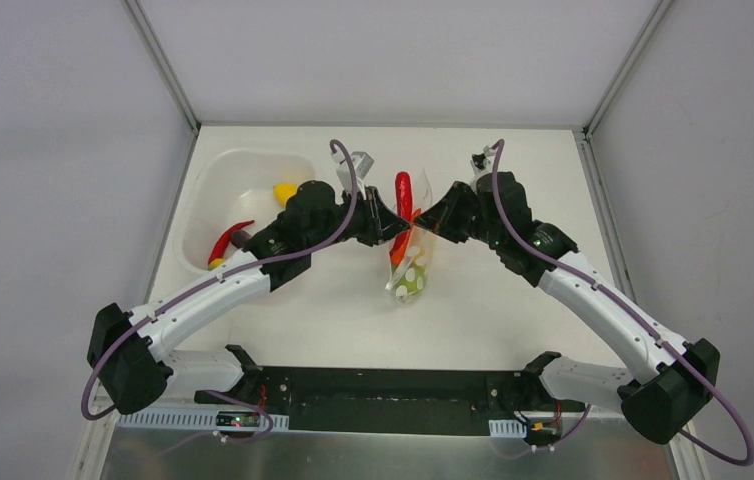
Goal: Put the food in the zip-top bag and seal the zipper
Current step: Place the fake vegetable in the zipper food storage bag.
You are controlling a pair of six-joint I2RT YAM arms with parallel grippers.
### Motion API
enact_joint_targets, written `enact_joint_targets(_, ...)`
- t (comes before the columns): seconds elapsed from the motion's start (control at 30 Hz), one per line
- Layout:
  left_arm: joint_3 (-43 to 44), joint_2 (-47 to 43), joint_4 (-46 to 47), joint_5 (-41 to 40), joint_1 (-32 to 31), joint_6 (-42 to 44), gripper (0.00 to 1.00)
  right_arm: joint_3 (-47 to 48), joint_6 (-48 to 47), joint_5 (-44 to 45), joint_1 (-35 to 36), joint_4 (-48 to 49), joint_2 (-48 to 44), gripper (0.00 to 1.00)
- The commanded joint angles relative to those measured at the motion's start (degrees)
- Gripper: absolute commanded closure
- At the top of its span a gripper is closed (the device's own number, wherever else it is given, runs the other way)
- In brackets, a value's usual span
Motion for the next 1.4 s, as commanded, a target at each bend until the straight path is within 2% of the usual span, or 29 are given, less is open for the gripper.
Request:
enact_joint_targets(0.0,-1.2,-1.9,-0.6,4.4,-0.8,3.1,0.98,0.4,0.4,1.8,0.1,4.3,-1.2,1.0)
enact_joint_targets(0.13,0.2,-1.5,-3.1,6.5,-1.1,7.6,0.94,0.6,0.7,1.1,0.1,4.3,-0.2,1.0)
enact_joint_targets(0.27,2.1,-2.5,-6.5,5.2,-1.5,14.1,0.91,0.4,1.1,0.9,0.0,4.3,0.0,1.0)
enact_joint_targets(0.47,2.8,-3.1,-7.0,7.1,-1.8,20.8,0.88,0.0,1.8,1.1,0.0,4.4,-0.5,1.0)
enact_joint_targets(0.6,5.5,-0.8,-13.5,6.3,-1.8,21.2,0.86,-0.1,1.7,0.9,0.0,4.7,-1.3,1.0)
enact_joint_targets(0.77,8.1,1.2,-18.6,2.9,-1.7,20.1,0.77,-1.6,1.0,0.0,0.0,7.4,-3.6,1.0)
enact_joint_targets(0.9,9.2,0.8,-18.9,0.9,-1.7,19.9,0.65,-2.0,0.6,0.6,0.0,7.5,-4.6,1.0)
enact_joint_targets(1.0,10.2,0.5,-19.3,1.0,-1.7,20.7,0.52,-2.2,0.5,0.9,0.0,7.4,-4.8,1.0)
enact_joint_targets(1.27,11.9,-1.6,-20.6,-0.2,-1.7,21.0,0.48,-1.9,0.1,1.4,-0.2,6.3,-3.8,1.0)
enact_joint_targets(1.37,11.4,-3.7,-20.7,-3.1,-1.7,21.4,0.44,-2.0,-0.1,1.0,-0.2,6.2,-3.3,1.0)
